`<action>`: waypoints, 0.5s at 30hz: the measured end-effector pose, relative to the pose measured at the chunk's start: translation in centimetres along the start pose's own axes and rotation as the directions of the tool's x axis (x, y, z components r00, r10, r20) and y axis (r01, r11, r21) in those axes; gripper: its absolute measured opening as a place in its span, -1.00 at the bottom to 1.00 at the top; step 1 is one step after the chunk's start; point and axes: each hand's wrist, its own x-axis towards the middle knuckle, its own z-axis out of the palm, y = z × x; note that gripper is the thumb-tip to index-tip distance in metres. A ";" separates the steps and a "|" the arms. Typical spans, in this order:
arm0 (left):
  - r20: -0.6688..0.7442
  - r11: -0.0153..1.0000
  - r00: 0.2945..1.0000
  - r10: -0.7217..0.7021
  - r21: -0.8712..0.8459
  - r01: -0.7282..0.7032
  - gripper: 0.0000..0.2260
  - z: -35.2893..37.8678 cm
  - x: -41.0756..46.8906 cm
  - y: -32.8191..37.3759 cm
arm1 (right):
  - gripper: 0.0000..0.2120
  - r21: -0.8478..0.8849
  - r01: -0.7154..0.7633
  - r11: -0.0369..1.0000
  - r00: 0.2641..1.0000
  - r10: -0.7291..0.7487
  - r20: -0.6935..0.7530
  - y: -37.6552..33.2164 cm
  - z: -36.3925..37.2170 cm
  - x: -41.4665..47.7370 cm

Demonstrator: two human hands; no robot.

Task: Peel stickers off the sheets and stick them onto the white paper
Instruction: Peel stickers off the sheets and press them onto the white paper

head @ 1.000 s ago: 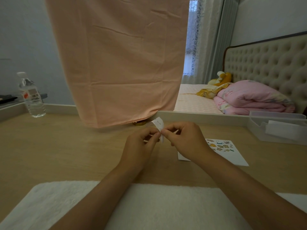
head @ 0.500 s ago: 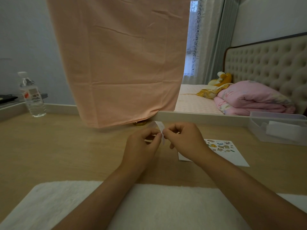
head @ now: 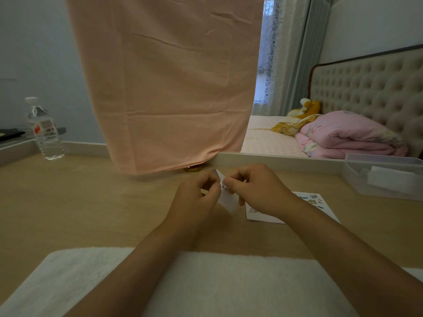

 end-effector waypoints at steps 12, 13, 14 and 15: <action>0.067 0.966 0.968 -0.241 -0.080 0.246 -0.86 -0.1 0.4 -0.2 | -0.81 -0.072 -0.026 0.997 0.998 0.029 0.049 0.8 -0.4 0.2; 0.067 0.970 0.969 -0.237 -0.044 0.240 -0.84 -0.1 0.4 -0.3 | -0.81 -0.107 -0.017 0.994 0.998 0.023 0.052 0.8 -0.3 0.2; 0.068 0.972 0.970 -0.233 -0.018 0.235 -0.82 -0.1 0.4 -0.3 | -0.81 -0.144 -0.005 0.990 0.998 0.013 0.056 0.8 -0.3 0.2; 0.069 0.972 0.970 -0.234 -0.008 0.235 -0.81 -0.1 0.4 -0.4 | -0.82 -0.176 0.009 0.984 0.998 0.002 0.059 0.9 -0.2 0.2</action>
